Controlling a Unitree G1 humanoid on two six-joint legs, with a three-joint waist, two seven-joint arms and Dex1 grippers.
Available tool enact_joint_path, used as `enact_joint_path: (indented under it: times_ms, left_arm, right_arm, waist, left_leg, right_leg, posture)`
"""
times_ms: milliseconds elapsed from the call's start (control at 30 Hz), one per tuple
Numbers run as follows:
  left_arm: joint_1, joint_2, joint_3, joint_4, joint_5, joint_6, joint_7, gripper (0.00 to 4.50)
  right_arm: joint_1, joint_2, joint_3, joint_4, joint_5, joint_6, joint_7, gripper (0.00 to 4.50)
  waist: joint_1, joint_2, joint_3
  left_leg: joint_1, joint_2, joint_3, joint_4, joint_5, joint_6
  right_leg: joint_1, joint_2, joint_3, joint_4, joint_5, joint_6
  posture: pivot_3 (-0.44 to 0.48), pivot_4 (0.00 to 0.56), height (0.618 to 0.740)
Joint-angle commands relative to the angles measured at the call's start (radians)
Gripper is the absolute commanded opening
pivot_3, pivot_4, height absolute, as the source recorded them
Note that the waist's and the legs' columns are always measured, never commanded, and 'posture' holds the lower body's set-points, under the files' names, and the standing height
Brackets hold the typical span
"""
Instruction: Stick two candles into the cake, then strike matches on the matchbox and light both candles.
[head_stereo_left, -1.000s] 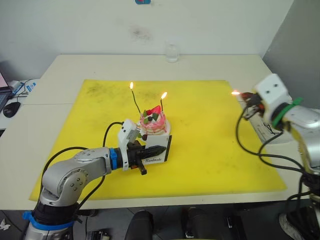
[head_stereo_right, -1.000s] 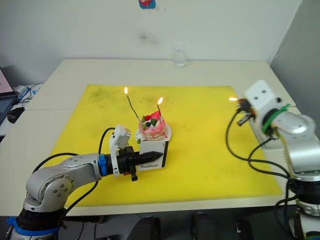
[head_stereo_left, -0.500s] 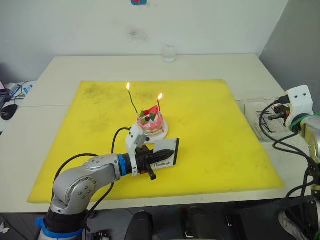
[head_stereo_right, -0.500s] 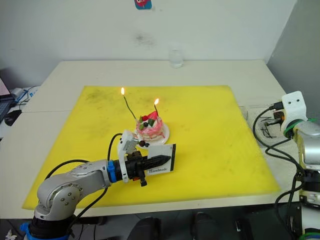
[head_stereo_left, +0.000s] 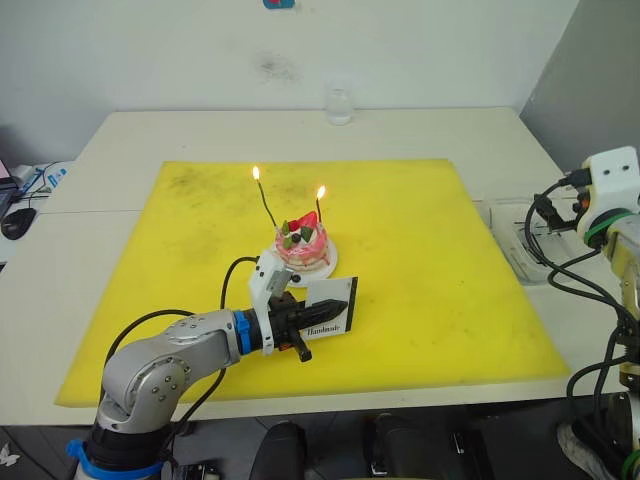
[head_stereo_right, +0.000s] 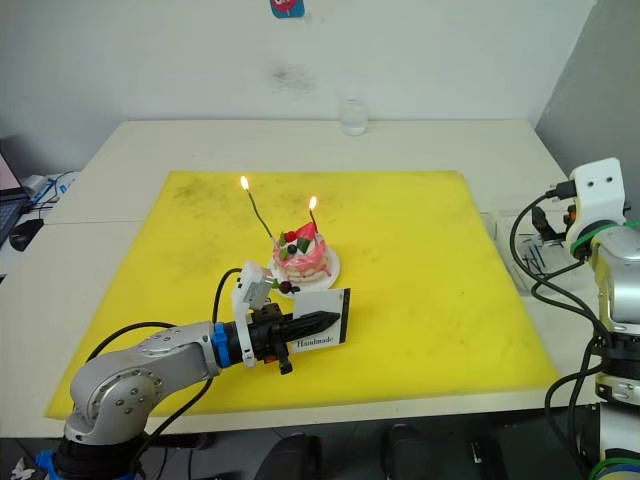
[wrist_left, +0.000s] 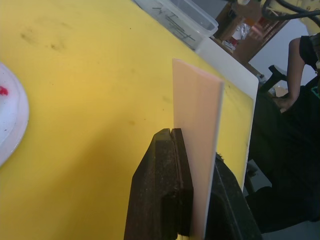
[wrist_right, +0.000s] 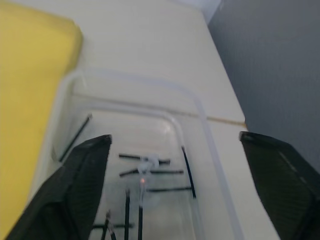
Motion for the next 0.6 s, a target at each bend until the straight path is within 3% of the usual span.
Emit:
enact_joint_path:
  times_ms: [33,200,333,433,600]
  left_arm:
    - [-0.014,0.036,0.071,-0.052,-0.108,0.063,0.033,0.0]
    - [-0.006,0.113,0.153,-0.039,-0.351,0.197,0.156,0.0]
    - [0.008,0.162,0.14,-0.005,-0.506,0.247,0.328,0.0]
    - [0.015,0.183,0.093,0.018,-0.519,0.271,0.414,0.0]
    - [-0.015,0.144,0.022,0.071,-0.429,0.252,0.479,0.0]
  right_arm:
    - [0.008,-0.047,-0.042,-0.181,0.081,-0.026,0.106,4.48]
    - [0.073,-0.141,-0.01,-0.338,0.193,-0.023,0.323,4.48]
    - [0.161,-0.244,0.0,-0.474,0.381,0.034,0.577,4.48]
    - [0.189,-0.278,0.029,-0.559,0.475,0.08,0.647,4.48]
    - [0.184,-0.263,0.104,-0.637,0.539,0.116,0.645,4.48]
  waist:
    - [0.0,0.0,0.0]
    - [0.001,0.0,0.0]
    - [0.003,0.0,0.0]
    - [0.002,0.0,0.0]
    - [0.006,0.0,0.0]
  left_leg:
    - [0.0,0.0,0.0,0.0,0.0,0.0]
    - [0.0,0.001,-0.002,0.0,0.0,0.0]
    - [0.0,0.002,-0.004,0.0,0.0,0.0]
    - [0.001,0.002,-0.007,0.0,0.0,0.0]
    - [0.001,0.0,-0.01,0.001,0.0,0.0]
  right_leg:
    - [0.0,0.0,0.0,0.0,0.0,0.0]
    - [0.0,0.0,-0.002,-0.001,0.0,0.0]
    - [0.001,-0.003,-0.002,-0.001,0.0,0.0]
    - [0.001,-0.005,-0.002,-0.001,0.0,0.0]
    - [0.002,-0.005,-0.004,0.0,0.0,0.001]
  posture:
    - [0.0,0.15,0.74]
    - [0.0,0.15,0.74]
    - [0.0,0.15,0.74]
    - [0.0,0.15,0.74]
    - [0.0,0.15,0.74]
